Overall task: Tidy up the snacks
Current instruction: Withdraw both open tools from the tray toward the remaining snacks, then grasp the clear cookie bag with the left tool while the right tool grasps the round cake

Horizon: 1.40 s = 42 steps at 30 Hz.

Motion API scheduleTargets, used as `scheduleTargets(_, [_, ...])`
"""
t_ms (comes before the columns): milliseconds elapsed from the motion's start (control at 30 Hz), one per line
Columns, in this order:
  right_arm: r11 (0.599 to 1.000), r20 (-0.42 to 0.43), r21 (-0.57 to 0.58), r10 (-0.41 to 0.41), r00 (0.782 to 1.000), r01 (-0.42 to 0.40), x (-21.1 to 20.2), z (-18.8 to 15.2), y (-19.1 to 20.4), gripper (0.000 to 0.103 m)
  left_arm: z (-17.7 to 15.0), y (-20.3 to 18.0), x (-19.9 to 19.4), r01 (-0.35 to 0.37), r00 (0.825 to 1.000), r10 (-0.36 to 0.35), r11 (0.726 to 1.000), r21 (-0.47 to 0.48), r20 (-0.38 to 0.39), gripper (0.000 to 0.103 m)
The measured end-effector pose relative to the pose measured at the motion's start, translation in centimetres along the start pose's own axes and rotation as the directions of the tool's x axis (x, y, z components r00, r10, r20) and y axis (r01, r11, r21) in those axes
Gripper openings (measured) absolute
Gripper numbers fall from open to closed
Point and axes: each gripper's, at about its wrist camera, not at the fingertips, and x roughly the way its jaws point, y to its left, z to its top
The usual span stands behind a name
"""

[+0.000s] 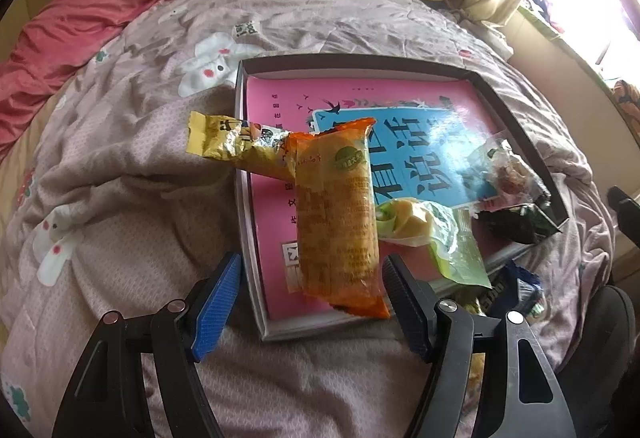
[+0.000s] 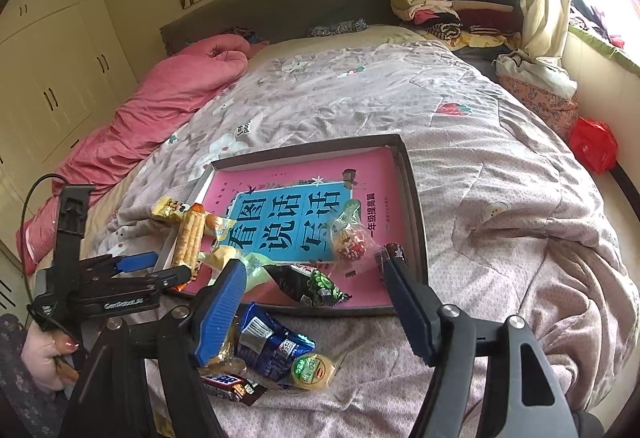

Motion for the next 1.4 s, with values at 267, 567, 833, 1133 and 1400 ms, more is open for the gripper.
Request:
scheduleTargets(267, [1.000,0.005,0.005,-0.006,1.000,0.006,-0.8,-0.4,-0.1,0.072,0.4,0.6,-0.3,0.037,0.999,-0.037,0.998,-0.046,0.009,0.075])
scheduleTargets(567, [1.000,0.023,-0.001,0.001,1.000,-0.001,-1.7,-0.4,0.0,0.072,0.6,-0.5,-4.6,0.099,0.992,-0.096,0.995,-0.034,0.084,0.075])
scheduleTargets(833, [1.000,0.025,-0.009,0.009,1.000,-0.009,-2.4,-0.8,0.3,0.074,-0.4,-2.3,-6.9,0.118,0.989,-0.119,0.993,0.015,0.089,0.076])
scheduleTargets(1133, [1.000,0.004,-0.016,0.014,1.000,-0.014,-2.4,-1.7,0.3,0.075,-1.8,-3.1,-6.3,0.148,0.988,-0.149,0.989,0.024,0.040,0.076])
scheduleTargets(1400, [1.000,-0.027,-0.016,0.014,1.000,-0.014,-2.0,-2.6,-0.1,0.075,-2.6,-3.3,-5.5,0.169,0.986,-0.169,0.986,0.006,0.010,0.076])
